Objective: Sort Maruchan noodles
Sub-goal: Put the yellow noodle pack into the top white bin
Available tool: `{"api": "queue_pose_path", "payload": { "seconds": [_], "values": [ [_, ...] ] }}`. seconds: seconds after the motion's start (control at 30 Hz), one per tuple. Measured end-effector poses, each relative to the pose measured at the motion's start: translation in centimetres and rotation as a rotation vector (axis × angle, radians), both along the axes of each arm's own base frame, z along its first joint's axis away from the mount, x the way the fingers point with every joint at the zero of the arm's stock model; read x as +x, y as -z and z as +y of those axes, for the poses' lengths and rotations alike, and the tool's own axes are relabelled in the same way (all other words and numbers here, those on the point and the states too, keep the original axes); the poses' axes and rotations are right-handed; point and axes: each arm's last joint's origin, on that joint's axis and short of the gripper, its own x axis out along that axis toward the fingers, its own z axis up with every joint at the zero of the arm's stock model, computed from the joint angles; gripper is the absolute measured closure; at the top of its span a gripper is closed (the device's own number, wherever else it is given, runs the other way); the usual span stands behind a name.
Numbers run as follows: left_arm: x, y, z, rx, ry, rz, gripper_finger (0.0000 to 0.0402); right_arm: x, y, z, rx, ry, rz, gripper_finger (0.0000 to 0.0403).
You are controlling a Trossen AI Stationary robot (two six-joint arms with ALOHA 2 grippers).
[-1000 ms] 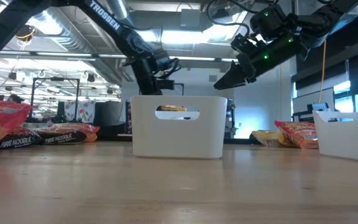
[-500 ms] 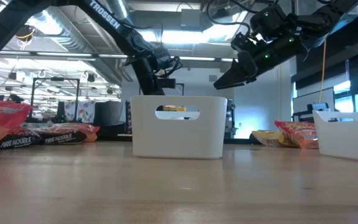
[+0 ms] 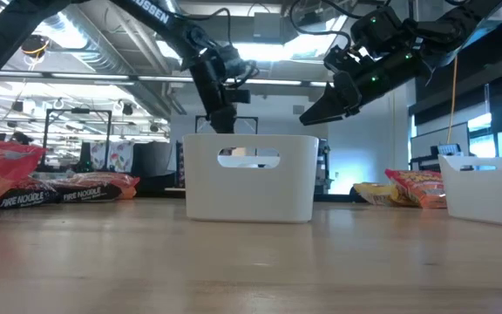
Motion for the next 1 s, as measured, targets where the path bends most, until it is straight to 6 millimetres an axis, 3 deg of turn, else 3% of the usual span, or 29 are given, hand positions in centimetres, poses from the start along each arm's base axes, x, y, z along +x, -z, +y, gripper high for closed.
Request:
{"api": "queue_pose_path", "payload": {
  "seconds": [0.17, 0.3, 0.57, 0.67, 1.0],
  "values": [
    [0.3, -1.4, -0.4, -0.008, -0.005, -0.007, 0.014, 0.0, -0.1, 0.0, -0.002, 0.0, -0.005, 0.0111],
    [-0.1, -3.5, -2.2, -0.014, 0.0, -0.014, 0.014, 0.0, -0.1, 0.0, 0.0, 0.001, -0.006, 0.0111],
    [-2.4, -9.6, -9.0, -0.071, -0.001, -0.089, 0.014, 0.0, 0.0, 0.1, 0.043, -0.009, -0.014, 0.0111],
    [-3.8, -11.0, -12.0, -0.101, -0.003, -0.126, 0.014, 0.1, 0.0, 0.2, 0.055, -0.034, -0.015, 0.0111],
    [-9.6, -10.6, -20.7, -0.267, -0.03, -0.194, 0.014, 0.6, -0.2, 1.7, 0.054, -0.157, -0.034, 0.0111]
  ]
}}
